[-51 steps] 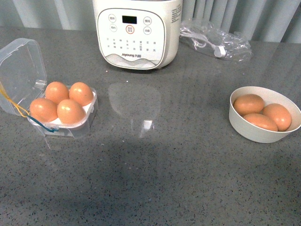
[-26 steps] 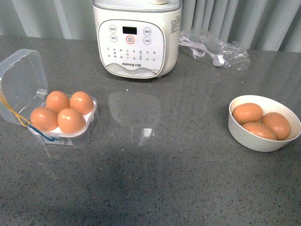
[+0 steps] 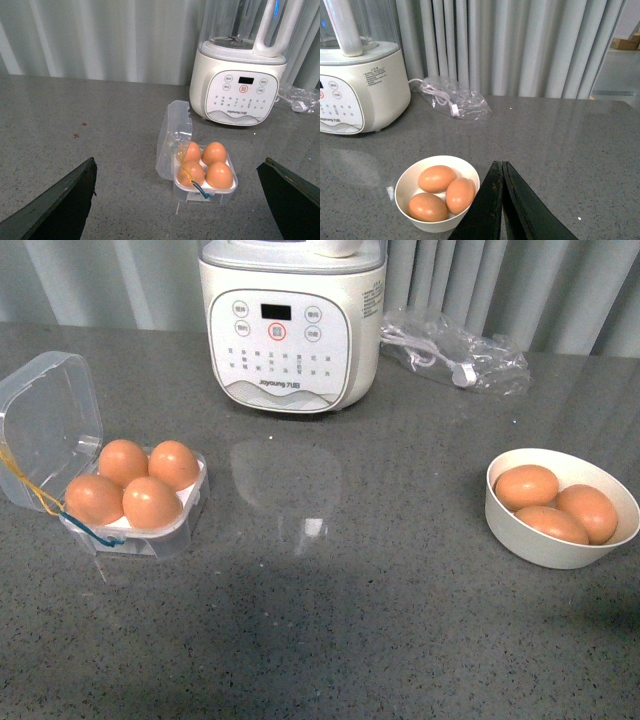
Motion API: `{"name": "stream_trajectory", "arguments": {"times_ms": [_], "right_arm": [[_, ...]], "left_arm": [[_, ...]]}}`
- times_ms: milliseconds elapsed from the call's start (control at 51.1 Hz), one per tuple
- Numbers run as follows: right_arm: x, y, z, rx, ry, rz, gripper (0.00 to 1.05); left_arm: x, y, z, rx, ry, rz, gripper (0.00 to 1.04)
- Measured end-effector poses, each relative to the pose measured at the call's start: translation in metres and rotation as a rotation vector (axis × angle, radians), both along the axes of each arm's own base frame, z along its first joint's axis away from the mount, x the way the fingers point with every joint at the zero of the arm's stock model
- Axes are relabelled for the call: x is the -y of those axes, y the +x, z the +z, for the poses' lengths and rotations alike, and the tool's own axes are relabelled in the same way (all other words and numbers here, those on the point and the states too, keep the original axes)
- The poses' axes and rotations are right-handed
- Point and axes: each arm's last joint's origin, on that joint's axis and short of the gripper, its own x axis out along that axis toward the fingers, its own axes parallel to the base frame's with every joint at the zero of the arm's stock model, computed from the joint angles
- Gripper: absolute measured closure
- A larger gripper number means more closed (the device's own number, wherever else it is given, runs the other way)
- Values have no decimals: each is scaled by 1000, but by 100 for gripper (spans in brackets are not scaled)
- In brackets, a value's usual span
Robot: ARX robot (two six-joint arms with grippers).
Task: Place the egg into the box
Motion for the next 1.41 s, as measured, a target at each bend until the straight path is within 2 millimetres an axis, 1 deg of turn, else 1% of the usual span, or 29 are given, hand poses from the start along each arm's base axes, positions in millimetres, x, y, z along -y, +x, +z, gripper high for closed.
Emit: {"name": "stream_trajectory", "arguments": {"times_ms": [626,1057,1135,1194,1272,1312,1351,1370,1409], "right_arm": [[0,-22,4,16,0,0,102],[0,-30,3,15,0,0,102],[0,-36,-1,-21,0,3,102],[0,-40,1,13,0,2,102],[0,-40,1,9,0,2,102],[0,-40,1,9,0,2,96],[0,-40,1,9,0,3,87],[0,-40,1,9,0,2,82],[0,-40,1,10,0,2,73]], "left_arm": [[0,0,0,0,0,0,7],[0,0,0,0,0,0,7],[0,0,0,0,0,0,7],[0,0,0,0,0,0,7],[0,0,0,1,0,0,7],[0,0,0,-6,-6,9,7],[0,2,-4,-89,-56,109,7],[-2,5,-5,-128,-101,180,7],[-6,12,-7,-190,-152,267,7]]}}
